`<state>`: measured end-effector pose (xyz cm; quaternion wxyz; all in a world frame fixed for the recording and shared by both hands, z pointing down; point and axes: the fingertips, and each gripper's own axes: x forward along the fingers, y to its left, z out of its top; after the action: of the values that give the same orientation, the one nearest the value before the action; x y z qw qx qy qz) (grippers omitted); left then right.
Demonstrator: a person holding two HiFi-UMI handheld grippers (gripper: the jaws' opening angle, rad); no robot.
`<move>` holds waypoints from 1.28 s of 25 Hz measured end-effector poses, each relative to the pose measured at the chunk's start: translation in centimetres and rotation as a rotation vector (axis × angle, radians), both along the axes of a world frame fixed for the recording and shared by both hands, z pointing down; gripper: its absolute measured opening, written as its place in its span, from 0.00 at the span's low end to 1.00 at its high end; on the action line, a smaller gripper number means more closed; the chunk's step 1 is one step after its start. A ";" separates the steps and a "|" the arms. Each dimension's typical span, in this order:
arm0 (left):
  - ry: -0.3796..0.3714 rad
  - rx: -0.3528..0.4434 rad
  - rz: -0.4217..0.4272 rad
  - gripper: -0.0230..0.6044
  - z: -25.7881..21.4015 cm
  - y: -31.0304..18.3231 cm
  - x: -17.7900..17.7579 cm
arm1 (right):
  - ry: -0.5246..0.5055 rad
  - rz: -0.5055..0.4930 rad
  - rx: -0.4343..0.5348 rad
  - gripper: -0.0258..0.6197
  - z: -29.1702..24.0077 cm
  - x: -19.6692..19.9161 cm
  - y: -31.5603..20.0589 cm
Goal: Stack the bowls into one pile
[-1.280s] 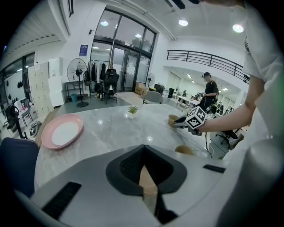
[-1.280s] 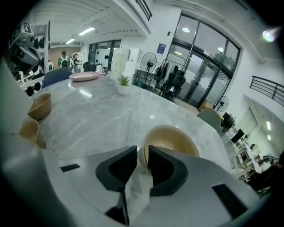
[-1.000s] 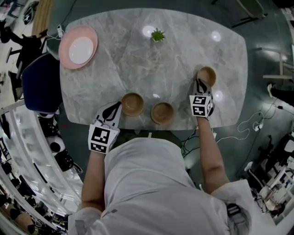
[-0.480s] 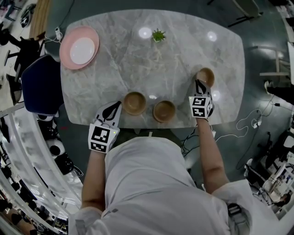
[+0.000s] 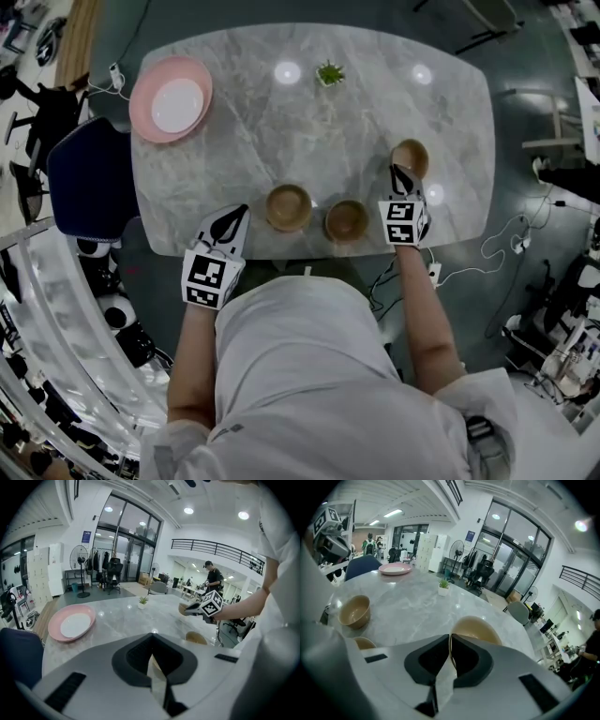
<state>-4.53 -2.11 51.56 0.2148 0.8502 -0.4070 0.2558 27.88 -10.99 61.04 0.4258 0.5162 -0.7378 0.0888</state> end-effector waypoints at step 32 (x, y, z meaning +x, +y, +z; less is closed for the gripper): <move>0.058 0.014 0.162 0.04 -0.3 2.4 -12.6 | -0.075 0.032 -0.021 0.09 -2.1 -20.0 9.8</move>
<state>-17.15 0.26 51.30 0.1990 0.8888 -0.3324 0.2447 7.90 -1.18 58.98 0.4017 0.5199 -0.7439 0.1227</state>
